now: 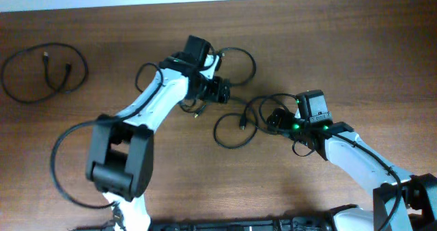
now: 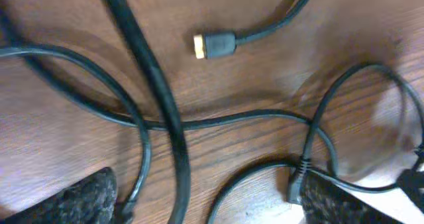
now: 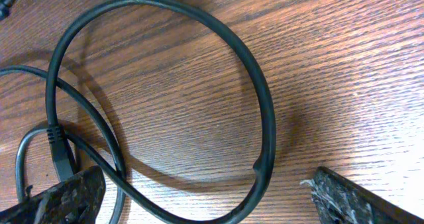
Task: Untangle cables
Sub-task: 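Move left gripper back to the center bundle and grasp a cable, then lift the cable with the left gripper and carry it leftward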
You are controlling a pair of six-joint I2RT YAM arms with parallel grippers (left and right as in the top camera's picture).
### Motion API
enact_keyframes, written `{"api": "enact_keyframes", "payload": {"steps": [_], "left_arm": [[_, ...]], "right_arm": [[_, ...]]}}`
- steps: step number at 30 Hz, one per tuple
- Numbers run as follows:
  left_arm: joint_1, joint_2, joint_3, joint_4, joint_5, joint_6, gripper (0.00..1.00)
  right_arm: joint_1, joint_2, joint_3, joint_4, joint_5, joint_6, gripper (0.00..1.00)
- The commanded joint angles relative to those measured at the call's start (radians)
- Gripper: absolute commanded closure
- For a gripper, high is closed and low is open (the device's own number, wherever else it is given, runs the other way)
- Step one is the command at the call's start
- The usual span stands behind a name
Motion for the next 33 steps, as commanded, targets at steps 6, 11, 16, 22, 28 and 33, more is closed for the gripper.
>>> {"api": "enact_keyframes", "payload": {"steps": [6, 11, 16, 22, 28, 33], "left_arm": [[-0.006, 0.047, 0.011, -0.02, -0.087, -0.003, 1.0], [0.005, -0.101, 0.171, -0.085, -0.098, -0.002, 1.0], [0.005, -0.322, 0.29, -0.045, -0.198, 0.02, 1.0], [0.005, -0.479, 0.291, -0.028, -0.815, 0.02, 1.0], [0.097, -0.475, 0.291, -0.029, -0.949, 0.019, 1.0], [0.236, -0.396, 0.291, -0.003, -0.652, 0.011, 0.97]], "right_arm": [[-0.003, 0.018, -0.023, -0.012, 0.027, 0.004, 0.01], [-0.003, 0.018, -0.023, -0.012, 0.027, 0.004, 0.01], [-0.003, 0.018, -0.023, -0.011, 0.027, 0.004, 0.01], [-0.003, 0.018, -0.023, -0.012, 0.027, 0.004, 0.01], [-0.003, 0.018, -0.023, -0.011, 0.027, 0.004, 0.01], [-0.003, 0.018, -0.023, -0.012, 0.027, 0.004, 0.01]]}}
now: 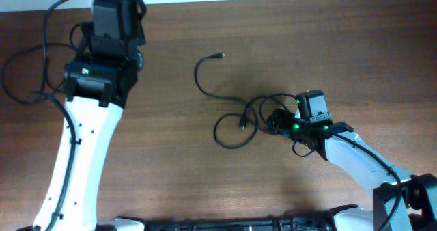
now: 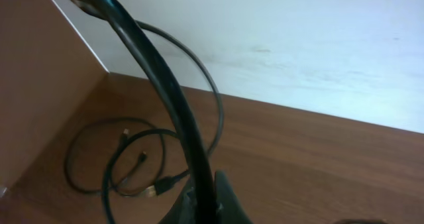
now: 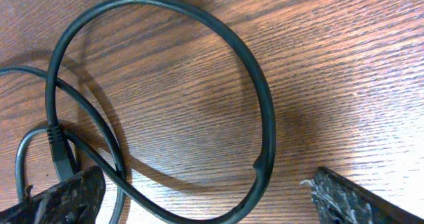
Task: Untangle cables
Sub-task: 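Lift the cable with the left gripper and carry it leftward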
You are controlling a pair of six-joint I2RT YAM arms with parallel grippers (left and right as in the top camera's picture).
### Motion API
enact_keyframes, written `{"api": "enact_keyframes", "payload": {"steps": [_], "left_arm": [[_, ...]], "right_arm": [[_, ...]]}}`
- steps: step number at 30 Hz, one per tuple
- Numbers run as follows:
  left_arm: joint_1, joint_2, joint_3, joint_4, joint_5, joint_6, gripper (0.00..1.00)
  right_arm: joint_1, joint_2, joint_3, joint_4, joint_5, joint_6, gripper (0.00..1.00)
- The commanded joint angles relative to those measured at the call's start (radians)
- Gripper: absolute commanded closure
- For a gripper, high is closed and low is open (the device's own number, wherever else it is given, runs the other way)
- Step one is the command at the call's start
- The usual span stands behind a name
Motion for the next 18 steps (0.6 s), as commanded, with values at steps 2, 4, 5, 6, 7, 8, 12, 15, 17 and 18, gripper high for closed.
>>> {"api": "enact_keyframes", "payload": {"steps": [2, 4, 5, 6, 7, 8, 12, 15, 17, 18], "left_arm": [[0.094, 0.111, 0.019, 0.048, 0.247, 0.005, 0.96], [0.137, 0.197, 0.019, 0.059, 0.307, 0.005, 0.98], [0.157, 0.235, 0.019, 0.058, 0.334, 0.005, 0.98], [0.174, 0.28, 0.019, 0.058, 0.345, 0.005, 0.97], [0.182, 0.3, 0.019, 0.059, 0.355, 0.005, 0.96], [0.191, 0.332, 0.019, 0.058, 0.375, 0.005, 0.96], [0.236, 0.48, 0.019, 0.06, 0.446, 0.005, 0.91], [0.244, 0.595, 0.019, 0.059, 0.464, 0.005, 0.87], [0.244, 0.644, 0.019, 0.06, 0.463, 0.005, 0.8], [0.243, 0.672, 0.019, 0.066, 0.463, 0.005, 0.74]], "right_arm": [[-0.003, 0.018, -0.023, -0.012, 0.027, 0.005, 0.01], [-0.003, 0.018, -0.023, -0.012, 0.027, 0.005, 0.01], [-0.003, 0.018, -0.023, -0.012, 0.027, 0.005, 0.01], [-0.003, 0.018, -0.023, -0.012, 0.027, 0.005, 0.01], [-0.003, 0.018, -0.023, -0.012, 0.027, 0.005, 0.01], [-0.003, 0.018, -0.023, -0.012, 0.027, 0.005, 0.01], [-0.003, 0.018, -0.023, -0.012, 0.027, 0.005, 0.01], [-0.003, 0.018, -0.023, -0.012, 0.027, 0.005, 0.01], [-0.003, 0.018, -0.023, -0.012, 0.027, 0.005, 0.01], [-0.003, 0.018, -0.023, -0.012, 0.027, 0.005, 0.01]]}}
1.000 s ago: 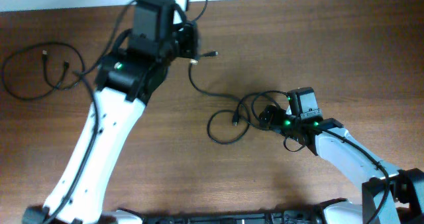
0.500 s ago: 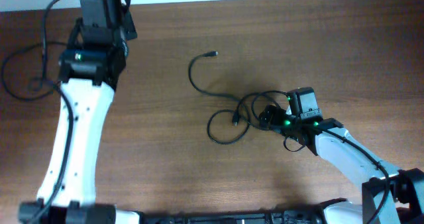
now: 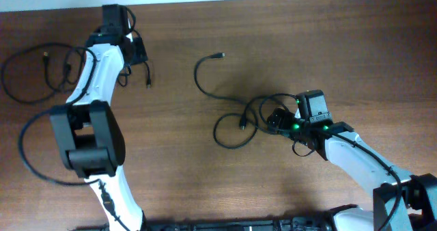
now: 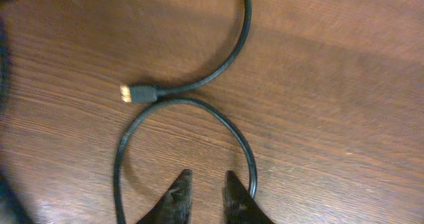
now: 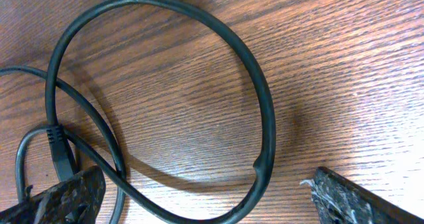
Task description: Untangle cables
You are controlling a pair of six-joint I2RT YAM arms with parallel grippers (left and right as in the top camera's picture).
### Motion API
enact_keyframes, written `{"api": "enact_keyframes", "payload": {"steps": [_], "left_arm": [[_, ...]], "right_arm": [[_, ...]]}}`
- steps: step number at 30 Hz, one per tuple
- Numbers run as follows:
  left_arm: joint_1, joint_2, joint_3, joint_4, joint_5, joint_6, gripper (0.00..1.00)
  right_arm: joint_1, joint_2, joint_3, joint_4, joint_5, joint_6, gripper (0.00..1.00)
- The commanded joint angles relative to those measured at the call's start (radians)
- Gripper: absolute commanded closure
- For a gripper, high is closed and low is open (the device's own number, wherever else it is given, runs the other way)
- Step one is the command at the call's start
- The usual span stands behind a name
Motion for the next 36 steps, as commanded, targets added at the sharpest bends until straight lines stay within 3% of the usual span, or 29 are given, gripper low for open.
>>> {"api": "enact_keyframes", "payload": {"steps": [1, 2, 3, 4, 10, 15, 19, 21, 26, 31, 36], "left_arm": [[0.001, 0.074, 0.019, 0.013, 0.014, 0.005, 0.63], [0.002, 0.087, 0.019, 0.022, 0.014, 0.005, 0.49], [0.002, 0.092, 0.019, 0.034, 0.013, 0.006, 0.18], [0.002, 0.091, 0.021, 0.055, 0.013, 0.006, 0.01], [-0.018, -0.001, 0.168, -0.101, 0.016, 0.006, 0.01], [-0.048, -0.071, 0.172, -0.103, 0.32, 0.009, 0.01], [-0.045, -0.03, 0.082, -0.066, 0.328, -0.025, 0.01], [-0.05, -0.023, 0.079, -0.085, 0.419, -0.024, 0.01], [-0.156, -0.074, 0.086, -0.126, 0.412, -0.01, 0.01], [-0.321, -0.181, 0.086, -0.207, 0.156, -0.01, 0.01], [-0.36, -0.362, 0.086, -0.291, 0.108, -0.063, 0.01]], "right_arm": [[-0.003, 0.018, -0.023, -0.012, 0.027, 0.004, 0.01], [-0.003, 0.018, -0.023, -0.012, 0.027, 0.004, 0.01], [-0.003, 0.018, -0.023, -0.012, 0.027, 0.004, 0.01], [-0.003, 0.018, -0.023, -0.012, 0.027, 0.004, 0.01], [-0.003, 0.018, -0.023, -0.012, 0.027, 0.004, 0.01], [-0.003, 0.018, -0.023, -0.011, 0.027, 0.004, 0.01], [-0.003, 0.018, -0.023, -0.012, 0.027, 0.004, 0.01], [-0.003, 0.018, -0.023, -0.012, 0.027, 0.004, 0.02], [-0.003, 0.018, -0.023, -0.012, 0.027, 0.004, 0.01], [-0.003, 0.018, -0.023, -0.012, 0.027, 0.004, 0.01], [-0.003, 0.018, -0.023, -0.007, 0.024, 0.004, 0.01]]}}
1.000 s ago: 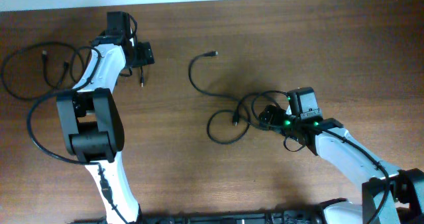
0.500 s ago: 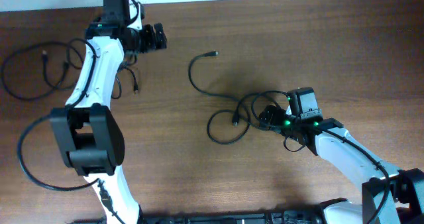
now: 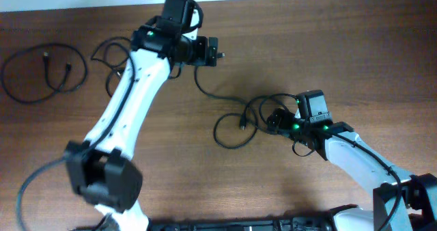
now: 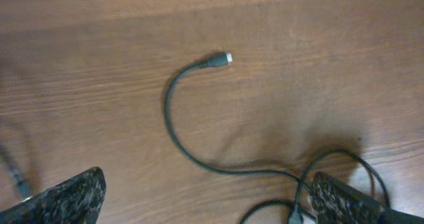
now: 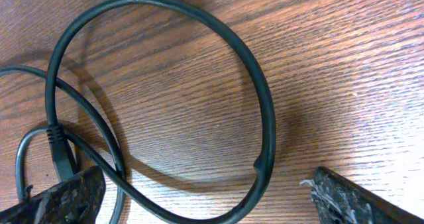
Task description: Untangle cables
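Note:
A black tangle of cables (image 3: 235, 125) lies mid-table. One thin strand (image 4: 173, 128) runs back from it to a free plug (image 4: 224, 57). My left gripper (image 4: 205, 201) hangs open above this strand, nothing between its fingers (image 4: 69, 197); from overhead the left gripper (image 3: 213, 53) sits over the plug end. My right gripper (image 5: 209, 201) is open low at the tangle's right side, a thick loop (image 5: 265, 118) lying between its fingers (image 5: 348, 197) and a small plug (image 5: 63, 154) by the left one. Overhead shows the right gripper (image 3: 274, 119) there.
At the far left lies a separate coiled cable (image 3: 44, 70). Beside it, another loose cable (image 3: 113, 60) is spread out on the wood. The table's back edge meets a white wall just behind my left arm.
My left gripper was low and shut beside the far-left coil; now it is open over the free plug end at the middle back. A cable lies loose by the coil. The right arm is unchanged.
First my left gripper was open, low in the tangle at mid-table. Then it was raised at the back left, shut on a cable, and the tangle was smaller. Then it was low by the left coil. Now that cable lies there and the gripper is back, open.

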You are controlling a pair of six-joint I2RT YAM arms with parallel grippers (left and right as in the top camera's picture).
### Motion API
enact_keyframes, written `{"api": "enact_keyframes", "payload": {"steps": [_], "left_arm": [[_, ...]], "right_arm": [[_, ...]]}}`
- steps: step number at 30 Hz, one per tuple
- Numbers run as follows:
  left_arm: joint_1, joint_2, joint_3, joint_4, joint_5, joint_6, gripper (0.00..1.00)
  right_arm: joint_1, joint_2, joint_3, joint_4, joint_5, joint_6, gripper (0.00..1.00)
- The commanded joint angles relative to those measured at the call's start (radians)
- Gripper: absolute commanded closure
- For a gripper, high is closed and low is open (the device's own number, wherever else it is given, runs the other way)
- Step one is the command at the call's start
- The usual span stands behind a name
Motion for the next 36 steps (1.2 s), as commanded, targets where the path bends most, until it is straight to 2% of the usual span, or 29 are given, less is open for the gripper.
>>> {"api": "enact_keyframes", "payload": {"steps": [1, 4, 7, 10, 12, 14, 19, 21, 23, 26, 28, 30, 32, 33, 34, 36], "left_arm": [[0.002, -0.129, -0.003, -0.071, -0.048, -0.053, 0.01], [-0.043, -0.199, -0.085, -0.1, -0.048, -0.094, 0.01], [-0.138, -0.293, -0.31, 0.037, -0.059, -0.19, 0.01], [-0.204, -0.327, -0.501, 0.127, -0.051, -0.229, 0.01], [-0.246, -0.315, -0.576, 0.206, -0.05, -0.174, 0.01], [-0.312, -0.275, -0.654, 0.388, -0.04, -0.291, 0.01], [-0.395, -0.061, -0.675, 0.639, -0.073, -0.309, 0.0], [-0.407, 0.045, -0.675, 0.753, -0.075, -0.318, 0.16], [-0.408, 0.109, -0.675, 0.801, -0.078, -0.364, 0.16], [-0.408, 0.18, -0.675, 0.885, -0.102, -0.389, 0.22], [-0.408, 0.183, -0.675, 0.88, -0.123, -0.389, 0.4], [-0.408, 0.187, -0.675, 0.872, -0.131, -0.388, 0.66], [-0.408, 0.187, -0.675, 0.873, -0.143, -0.388, 0.84], [-0.408, 0.187, -0.675, 0.873, -0.153, -0.381, 0.97], [-0.408, 0.186, -0.675, 0.872, -0.153, -0.38, 1.0], [-0.401, 0.164, -0.669, 0.837, -0.163, -0.37, 1.0]], "right_arm": [[-0.003, 0.018, -0.023, 0.015, 0.023, 0.004, 0.01], [-0.004, 0.018, -0.023, 0.045, 0.023, 0.004, 0.01], [-0.026, 0.01, -0.013, 0.07, -0.006, -0.032, 0.01], [-0.16, -0.085, 0.008, -0.012, -0.081, -0.053, 0.01], [-0.254, -0.184, 0.008, -0.065, -0.103, -0.053, 0.01], [-0.367, -0.356, 0.008, -0.158, -0.15, -0.053, 0.01], [-0.416, -0.588, 0.008, -0.365, -0.126, -0.23, 0.01], [-0.416, -0.623, 0.008, -0.409, -0.127, -0.236, 0.01], [-0.416, -0.623, 0.008, -0.449, -0.127, -0.236, 0.01], [-0.414, -0.623, 0.007, -0.497, -0.127, -0.236, 0.01], [-0.414, -0.623, 0.006, -0.497, -0.127, -0.236, 0.01], [-0.414, -0.623, 0.006, -0.498, -0.127, -0.236, 0.01], [-0.414, -0.623, 0.006, -0.498, -0.127, -0.236, 0.01], [-0.412, -0.623, 0.006, -0.498, -0.127, -0.236, 0.01], [-0.401, -0.623, 0.006, -0.498, -0.126, -0.236, 0.01], [-0.373, -0.622, 0.006, -0.502, -0.126, -0.236, 0.01]]}}
